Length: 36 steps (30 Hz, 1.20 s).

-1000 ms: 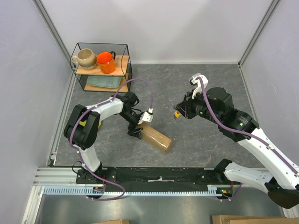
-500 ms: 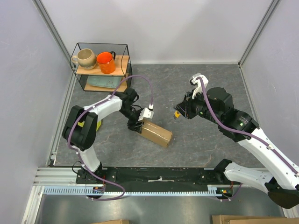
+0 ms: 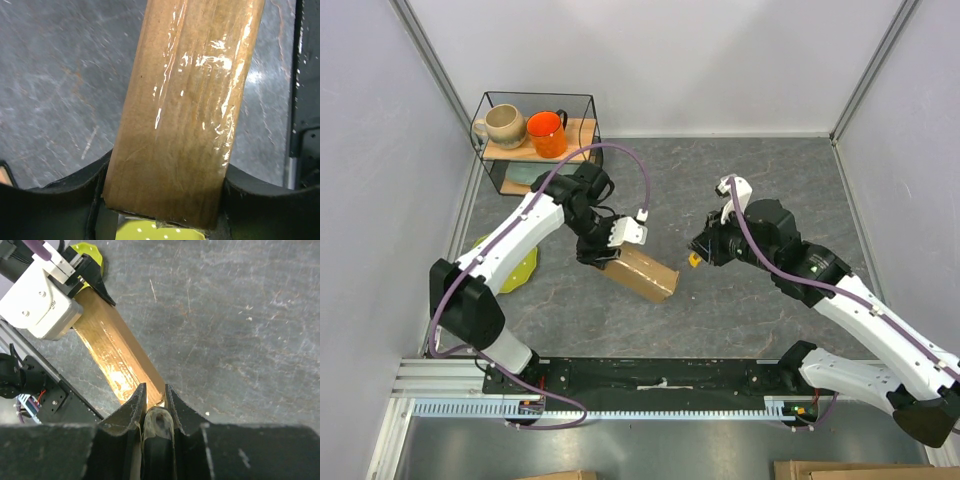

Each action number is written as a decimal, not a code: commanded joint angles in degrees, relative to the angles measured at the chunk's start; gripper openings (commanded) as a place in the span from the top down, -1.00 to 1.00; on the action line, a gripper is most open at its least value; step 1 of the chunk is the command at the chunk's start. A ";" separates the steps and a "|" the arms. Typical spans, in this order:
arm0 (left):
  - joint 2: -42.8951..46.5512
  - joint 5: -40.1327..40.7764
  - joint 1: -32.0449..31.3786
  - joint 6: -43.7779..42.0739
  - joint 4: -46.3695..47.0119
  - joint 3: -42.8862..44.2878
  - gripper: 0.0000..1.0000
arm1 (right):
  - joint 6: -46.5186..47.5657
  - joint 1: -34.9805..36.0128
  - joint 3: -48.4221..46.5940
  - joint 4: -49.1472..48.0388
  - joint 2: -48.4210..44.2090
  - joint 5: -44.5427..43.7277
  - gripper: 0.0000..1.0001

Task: Unpack the express box
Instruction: Adjust the express box at the center of the board.

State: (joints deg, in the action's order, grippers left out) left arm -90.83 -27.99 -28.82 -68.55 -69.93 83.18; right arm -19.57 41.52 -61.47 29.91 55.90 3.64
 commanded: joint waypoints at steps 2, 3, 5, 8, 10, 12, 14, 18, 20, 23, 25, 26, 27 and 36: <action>1.88 8.82 -2.29 6.32 -5.74 1.37 -0.01 | -5.38 -0.03 4.69 -8.98 -1.14 3.21 1.00; 1.88 9.18 -2.99 7.55 -5.66 1.72 -0.01 | -6.00 -0.03 5.39 -9.60 -1.49 3.56 0.99; 1.88 9.79 -3.70 8.52 -5.65 2.08 0.00 | -7.31 -0.03 7.59 -11.70 -2.46 4.97 1.00; 2.06 11.19 -5.10 10.28 -4.95 2.34 0.01 | -8.81 -0.03 10.40 -13.64 -2.90 6.55 1.00; 1.97 12.16 -6.25 11.60 -4.60 2.60 0.03 | -9.87 -0.03 13.20 -15.57 -2.81 7.34 1.00; 2.06 13.13 -7.38 12.56 -4.34 3.13 0.03 | -11.09 -0.03 14.97 -16.81 -2.64 8.22 0.99; 2.23 13.75 -8.00 13.44 -3.73 3.65 0.04 | -11.63 -0.03 17.08 -18.48 -1.67 9.01 0.99; 2.41 15.24 -9.94 14.50 -2.41 4.27 0.05 | -12.16 -0.03 19.46 -19.89 1.04 10.07 1.00; 2.50 16.29 -10.81 15.03 -1.88 4.54 0.05 | -11.98 -0.03 19.90 -20.50 2.19 10.68 1.00; 2.06 16.65 -11.87 16.08 -1.79 5.76 0.06 | -12.07 -0.03 20.34 -21.47 4.12 11.65 1.00; 1.62 16.30 -12.57 16.52 -1.70 6.73 0.06 | -12.16 -0.03 20.51 -22.17 5.62 12.18 0.99; 1.53 16.21 -13.10 16.87 -1.70 7.78 0.06 | -12.33 -0.03 20.60 -22.44 6.15 12.44 1.00; 1.36 16.04 -13.28 17.14 -1.79 8.49 0.06 | -12.42 -0.03 20.69 -22.79 6.85 12.62 1.00; -1.37 12.61 -13.72 23.98 -1.09 17.71 0.01 | -13.82 0.85 21.57 -26.13 9.57 14.11 1.00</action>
State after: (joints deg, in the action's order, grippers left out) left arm -91.79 -9.91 -42.33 -52.51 -78.00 94.35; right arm -31.53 41.36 -40.75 6.37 63.81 14.33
